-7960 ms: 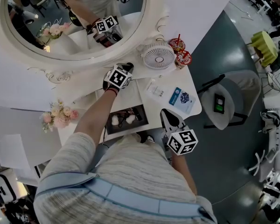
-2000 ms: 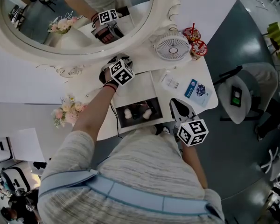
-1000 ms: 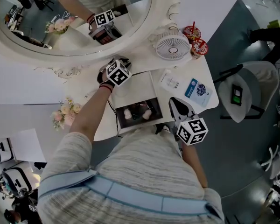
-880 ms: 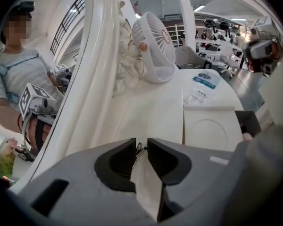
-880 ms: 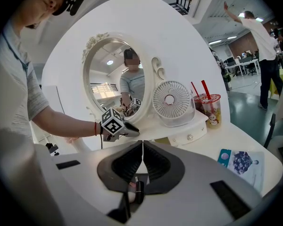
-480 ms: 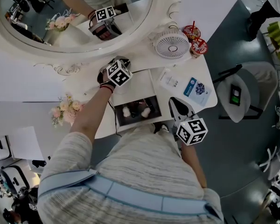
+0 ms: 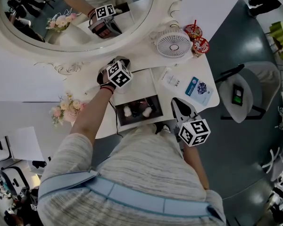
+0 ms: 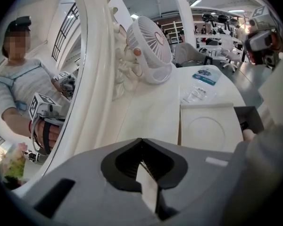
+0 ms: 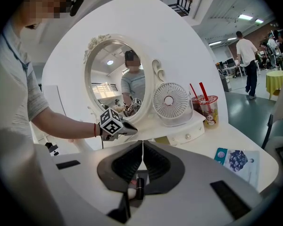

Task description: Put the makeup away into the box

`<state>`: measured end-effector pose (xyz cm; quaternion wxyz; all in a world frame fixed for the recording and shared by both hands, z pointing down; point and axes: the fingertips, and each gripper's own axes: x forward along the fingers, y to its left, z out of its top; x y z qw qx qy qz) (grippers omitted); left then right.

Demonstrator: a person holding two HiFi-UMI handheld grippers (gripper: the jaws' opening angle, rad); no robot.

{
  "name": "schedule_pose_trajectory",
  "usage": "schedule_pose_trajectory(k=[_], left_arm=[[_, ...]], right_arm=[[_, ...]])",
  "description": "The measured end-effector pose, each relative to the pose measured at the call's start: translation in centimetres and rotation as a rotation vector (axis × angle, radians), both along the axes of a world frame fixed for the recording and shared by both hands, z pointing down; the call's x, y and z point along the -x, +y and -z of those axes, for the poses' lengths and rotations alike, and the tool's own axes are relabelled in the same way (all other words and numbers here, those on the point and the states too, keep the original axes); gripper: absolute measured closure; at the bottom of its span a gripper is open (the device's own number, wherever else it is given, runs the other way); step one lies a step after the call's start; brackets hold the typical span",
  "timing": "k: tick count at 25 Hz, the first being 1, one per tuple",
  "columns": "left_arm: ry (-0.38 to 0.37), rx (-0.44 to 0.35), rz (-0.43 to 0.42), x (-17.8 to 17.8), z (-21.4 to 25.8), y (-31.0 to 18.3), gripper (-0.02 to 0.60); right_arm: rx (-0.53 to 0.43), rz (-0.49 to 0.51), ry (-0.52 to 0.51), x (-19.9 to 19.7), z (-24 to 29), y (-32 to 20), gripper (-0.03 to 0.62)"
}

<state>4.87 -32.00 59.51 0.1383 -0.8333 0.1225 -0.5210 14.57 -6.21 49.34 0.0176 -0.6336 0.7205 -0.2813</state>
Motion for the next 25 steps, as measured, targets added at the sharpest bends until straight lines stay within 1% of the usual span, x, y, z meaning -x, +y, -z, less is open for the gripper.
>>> schedule_pose_trajectory(k=[12,19,25], left_arm=[[0.048,-0.015,0.019,0.1,1.7,0.2,0.569],[0.087,-0.031,0.039,0.6,3.5,0.4,0.569],[0.112,-0.036,0.05,1.1,4.8,1.4,0.569]], right_arm=[[-0.009,0.02,0.006,0.6,0.3,-0.3,0.583],[-0.018,0.04,0.01,1.2,0.7,-0.5,0.583],[-0.025,0.059,0.013,1.9,1.0,-0.3,0.583]])
